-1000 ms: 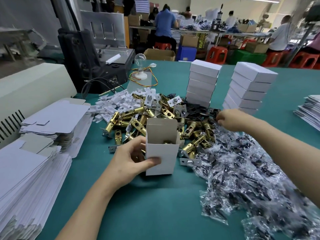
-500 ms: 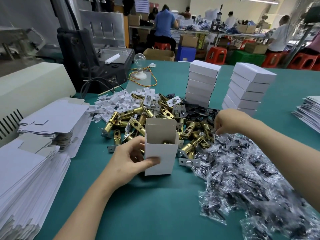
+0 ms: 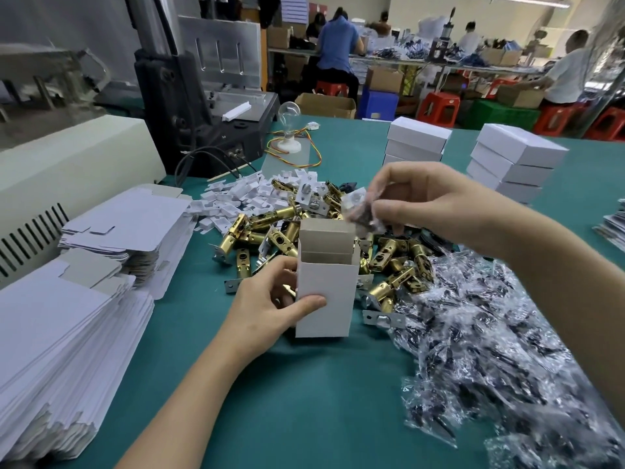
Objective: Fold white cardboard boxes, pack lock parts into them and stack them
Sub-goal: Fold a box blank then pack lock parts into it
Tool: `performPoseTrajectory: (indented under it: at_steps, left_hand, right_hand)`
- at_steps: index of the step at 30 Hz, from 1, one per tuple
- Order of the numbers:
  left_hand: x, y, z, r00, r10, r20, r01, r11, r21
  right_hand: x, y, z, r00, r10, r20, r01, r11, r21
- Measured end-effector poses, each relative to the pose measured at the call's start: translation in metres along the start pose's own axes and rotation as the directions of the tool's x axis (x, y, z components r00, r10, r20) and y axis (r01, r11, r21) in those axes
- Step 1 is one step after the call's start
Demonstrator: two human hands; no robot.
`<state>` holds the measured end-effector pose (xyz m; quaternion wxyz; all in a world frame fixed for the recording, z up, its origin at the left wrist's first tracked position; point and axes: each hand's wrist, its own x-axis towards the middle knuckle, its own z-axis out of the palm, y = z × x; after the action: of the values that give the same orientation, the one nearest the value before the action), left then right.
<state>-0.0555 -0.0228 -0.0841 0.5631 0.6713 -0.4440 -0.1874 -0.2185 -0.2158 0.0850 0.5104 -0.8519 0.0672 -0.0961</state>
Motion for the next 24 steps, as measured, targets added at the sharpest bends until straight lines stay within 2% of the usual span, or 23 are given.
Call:
performPoseTrajectory:
  at_steps: [2, 4, 6, 7, 9, 11, 13, 14, 16, 18, 21, 23, 24]
  left_hand:
    - [-0.001, 0.000, 0.000, 1.000, 0.017, -0.022, -0.017, 1.000, -0.006]
    - [-0.001, 0.000, -0.001, 0.999, 0.032, -0.042, -0.032, 0.999, -0.005]
    - [-0.001, 0.000, -0.001, 0.997, 0.054, -0.049, -0.053, 0.998, 0.015]
    - [-0.001, 0.000, -0.001, 0.997, 0.065, -0.050, -0.064, 0.998, 0.029]
    - [-0.001, 0.001, -0.001, 0.995, 0.082, -0.055, -0.079, 0.995, 0.055]
    - [-0.001, 0.000, -0.002, 0.993, 0.098, -0.068, -0.092, 0.992, 0.090]
    - [-0.001, -0.001, -0.002, 0.990, 0.116, -0.083, -0.106, 0.987, 0.118]
    - [-0.001, -0.002, -0.002, 0.988, 0.125, -0.092, -0.113, 0.985, 0.127]
    - [-0.001, -0.001, -0.002, 0.985, 0.136, -0.110, -0.120, 0.983, 0.142]
    - [0.000, 0.000, -0.002, 0.981, 0.142, -0.133, -0.123, 0.981, 0.147]
    - [-0.001, 0.002, -0.002, 0.970, 0.176, -0.166, -0.154, 0.978, 0.140]
    - [-0.001, 0.002, -0.002, 0.967, 0.209, -0.148, -0.189, 0.973, 0.134]
    - [-0.001, 0.001, -0.002, 0.967, 0.216, -0.136, -0.198, 0.971, 0.135]
  right_hand:
    - [0.008, -0.002, 0.020, 0.997, -0.083, -0.004, 0.080, 0.968, -0.236]
    - [0.014, -0.001, 0.035, 0.989, -0.150, 0.007, 0.125, 0.796, -0.592]
    - [0.019, -0.001, 0.048, 0.991, -0.130, 0.019, 0.096, 0.613, -0.784]
    - [0.021, -0.001, 0.054, 0.994, -0.109, 0.024, 0.083, 0.577, -0.812]
    - [0.025, -0.002, 0.064, 0.996, -0.086, 0.036, 0.079, 0.573, -0.816]
    - [0.030, -0.002, 0.071, 0.992, -0.129, 0.008, 0.076, 0.536, -0.841]
    - [0.033, -0.001, 0.076, 0.977, -0.204, -0.053, 0.046, 0.455, -0.889]
    - [0.034, 0.001, 0.077, 0.972, -0.219, -0.078, 0.028, 0.445, -0.895]
    - [0.034, 0.007, 0.080, 0.976, -0.194, -0.098, 0.021, 0.534, -0.845]
    - [0.031, 0.012, 0.082, 0.986, -0.149, -0.070, 0.040, 0.627, -0.778]
    - [0.026, 0.015, 0.083, 0.995, -0.097, -0.006, 0.064, 0.700, -0.711]
    - [0.019, 0.019, 0.079, 0.992, -0.127, -0.015, 0.085, 0.738, -0.669]
    - [0.015, 0.022, 0.076, 0.981, -0.179, -0.071, 0.094, 0.766, -0.636]
